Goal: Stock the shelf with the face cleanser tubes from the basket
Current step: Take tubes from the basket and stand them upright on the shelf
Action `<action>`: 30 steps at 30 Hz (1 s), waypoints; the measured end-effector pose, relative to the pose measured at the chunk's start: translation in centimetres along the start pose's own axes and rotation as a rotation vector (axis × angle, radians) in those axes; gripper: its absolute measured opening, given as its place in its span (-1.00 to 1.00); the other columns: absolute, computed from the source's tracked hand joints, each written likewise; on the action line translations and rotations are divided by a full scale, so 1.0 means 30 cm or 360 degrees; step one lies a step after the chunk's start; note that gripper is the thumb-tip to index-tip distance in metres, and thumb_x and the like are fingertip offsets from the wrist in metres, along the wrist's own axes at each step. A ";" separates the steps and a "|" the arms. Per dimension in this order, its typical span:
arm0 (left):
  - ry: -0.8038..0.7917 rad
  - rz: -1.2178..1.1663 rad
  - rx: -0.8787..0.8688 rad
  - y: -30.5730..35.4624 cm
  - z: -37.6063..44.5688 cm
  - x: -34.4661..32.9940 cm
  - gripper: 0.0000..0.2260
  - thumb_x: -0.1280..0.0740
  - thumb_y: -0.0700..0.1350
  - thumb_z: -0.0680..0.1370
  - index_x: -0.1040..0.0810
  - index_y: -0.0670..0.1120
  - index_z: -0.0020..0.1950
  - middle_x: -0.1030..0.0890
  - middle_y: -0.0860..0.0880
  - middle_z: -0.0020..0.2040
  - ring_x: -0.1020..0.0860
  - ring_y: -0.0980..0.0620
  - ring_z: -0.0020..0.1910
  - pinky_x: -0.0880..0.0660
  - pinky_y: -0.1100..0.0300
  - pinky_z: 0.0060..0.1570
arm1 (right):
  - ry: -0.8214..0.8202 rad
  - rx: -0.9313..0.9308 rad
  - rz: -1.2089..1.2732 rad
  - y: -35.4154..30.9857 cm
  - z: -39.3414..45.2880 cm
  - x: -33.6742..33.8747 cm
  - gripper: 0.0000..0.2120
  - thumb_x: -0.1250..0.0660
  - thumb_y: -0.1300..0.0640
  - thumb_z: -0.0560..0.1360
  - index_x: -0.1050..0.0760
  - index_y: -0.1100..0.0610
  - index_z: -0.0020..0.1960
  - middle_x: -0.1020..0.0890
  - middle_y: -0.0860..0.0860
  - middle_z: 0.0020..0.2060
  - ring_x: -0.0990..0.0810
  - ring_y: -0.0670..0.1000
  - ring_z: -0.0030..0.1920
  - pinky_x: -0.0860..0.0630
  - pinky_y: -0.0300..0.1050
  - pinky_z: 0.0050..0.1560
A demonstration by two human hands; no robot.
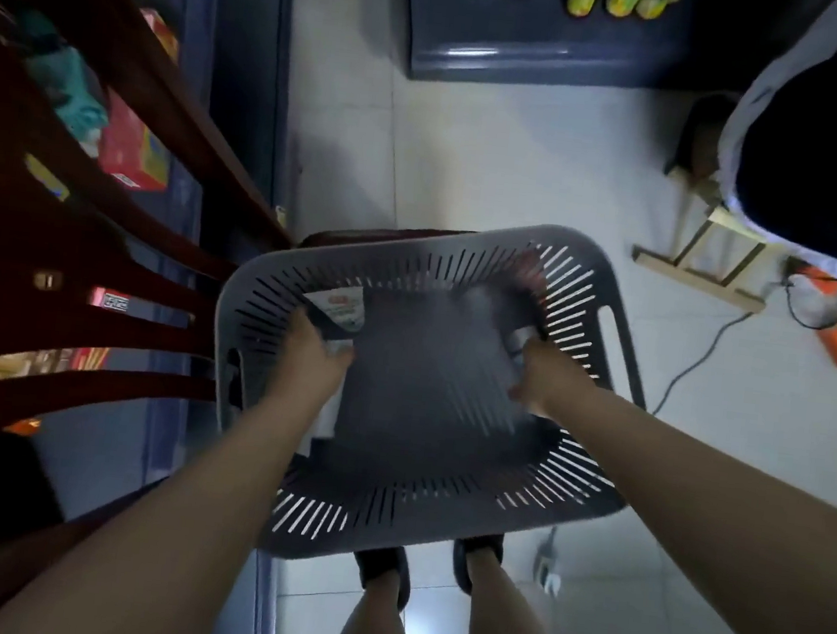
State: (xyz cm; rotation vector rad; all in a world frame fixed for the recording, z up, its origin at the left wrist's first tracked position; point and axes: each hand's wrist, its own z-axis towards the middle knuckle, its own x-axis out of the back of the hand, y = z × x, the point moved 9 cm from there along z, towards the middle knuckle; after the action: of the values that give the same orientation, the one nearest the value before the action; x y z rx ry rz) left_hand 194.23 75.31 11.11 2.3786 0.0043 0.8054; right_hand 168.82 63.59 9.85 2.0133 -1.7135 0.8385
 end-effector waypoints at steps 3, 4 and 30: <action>0.0056 -0.0058 -0.0071 -0.035 0.072 -0.054 -0.49 -0.35 -0.20 0.50 -0.24 -0.15 0.40 -0.41 -0.12 0.34 -0.40 -0.11 0.30 -0.35 0.17 0.11 | 0.0090 0.0052 -0.0171 0.009 0.063 -0.044 -0.42 -0.33 0.18 0.43 -0.22 0.23 0.39 -0.38 0.22 0.28 -0.43 0.22 0.26 -0.39 -0.07 0.19; 0.0079 -0.0097 -0.0104 -0.042 0.092 -0.067 -0.53 -0.35 -0.22 0.50 -0.27 -0.15 0.37 -0.43 -0.12 0.31 -0.42 -0.10 0.29 -0.34 0.19 0.09 | 0.0163 0.0097 -0.0241 0.005 0.082 -0.047 -0.44 -0.31 0.19 0.44 -0.21 0.23 0.38 -0.35 0.22 0.28 -0.42 0.23 0.25 -0.38 -0.05 0.20; -0.0077 0.1235 -0.0889 0.082 0.255 -0.424 -0.46 -0.36 -0.06 0.46 -0.27 -0.03 0.40 -0.40 -0.07 0.33 -0.38 -0.13 0.25 -0.35 0.05 0.07 | 0.0619 0.0532 -0.0446 -0.150 0.209 -0.104 -0.30 -0.36 -0.20 0.37 -0.27 0.15 0.35 -0.36 0.13 0.30 -0.32 0.18 0.30 -0.29 0.09 0.23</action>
State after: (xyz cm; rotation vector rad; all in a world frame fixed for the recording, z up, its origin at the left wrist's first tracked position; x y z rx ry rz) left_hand 187.64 66.62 0.75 1.8281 -1.0711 0.9240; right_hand 174.21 62.94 3.54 2.0531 -1.1068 1.3757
